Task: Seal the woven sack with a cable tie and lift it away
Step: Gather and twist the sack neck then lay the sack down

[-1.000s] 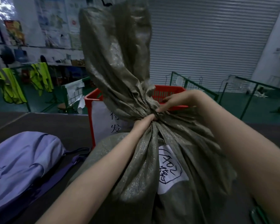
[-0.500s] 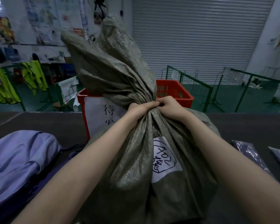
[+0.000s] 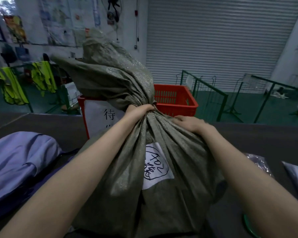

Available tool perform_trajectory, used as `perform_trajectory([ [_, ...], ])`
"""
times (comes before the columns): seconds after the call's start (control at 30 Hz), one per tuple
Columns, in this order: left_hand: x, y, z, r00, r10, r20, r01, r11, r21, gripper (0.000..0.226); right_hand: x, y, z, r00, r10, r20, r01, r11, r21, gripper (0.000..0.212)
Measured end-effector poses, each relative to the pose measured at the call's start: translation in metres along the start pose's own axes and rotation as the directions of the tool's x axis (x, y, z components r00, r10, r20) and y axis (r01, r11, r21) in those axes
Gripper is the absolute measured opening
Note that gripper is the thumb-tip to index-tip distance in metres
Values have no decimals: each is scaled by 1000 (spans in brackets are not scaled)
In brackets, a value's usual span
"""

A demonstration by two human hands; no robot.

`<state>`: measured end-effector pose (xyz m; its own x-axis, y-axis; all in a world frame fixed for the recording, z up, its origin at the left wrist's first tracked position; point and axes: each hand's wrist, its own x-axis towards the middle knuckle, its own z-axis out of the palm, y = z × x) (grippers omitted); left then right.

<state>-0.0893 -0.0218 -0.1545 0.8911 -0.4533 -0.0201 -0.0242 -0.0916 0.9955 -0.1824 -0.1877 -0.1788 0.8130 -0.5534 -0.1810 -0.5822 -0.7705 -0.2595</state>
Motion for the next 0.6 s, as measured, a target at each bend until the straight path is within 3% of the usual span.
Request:
perform_trajectory([
  [0.07, 4, 6, 1, 998, 65, 4, -64, 990, 123, 52, -1, -4, -9, 997, -18, 75, 17, 1000, 20, 72],
  [0.2, 2, 31, -3, 971, 180, 159, -227, 906, 356, 59, -5, -3, -20, 971, -25, 236, -30, 973, 227, 75],
  [0.37, 2, 60, -3, 983, 108, 146, -182, 610, 771, 78, -11, -13, -18, 941, -59, 333, -58, 942, 329, 80],
  [0.47, -1, 73, 8, 988, 50, 146, -148, 579, 802, 69, -17, -19, -17, 846, -122, 519, -110, 913, 392, 68],
  [0.6, -15, 74, 40, 982, -16, 186, -153, 501, 852, 59, -33, -19, 17, 683, -294, 668, -51, 894, 445, 55],
])
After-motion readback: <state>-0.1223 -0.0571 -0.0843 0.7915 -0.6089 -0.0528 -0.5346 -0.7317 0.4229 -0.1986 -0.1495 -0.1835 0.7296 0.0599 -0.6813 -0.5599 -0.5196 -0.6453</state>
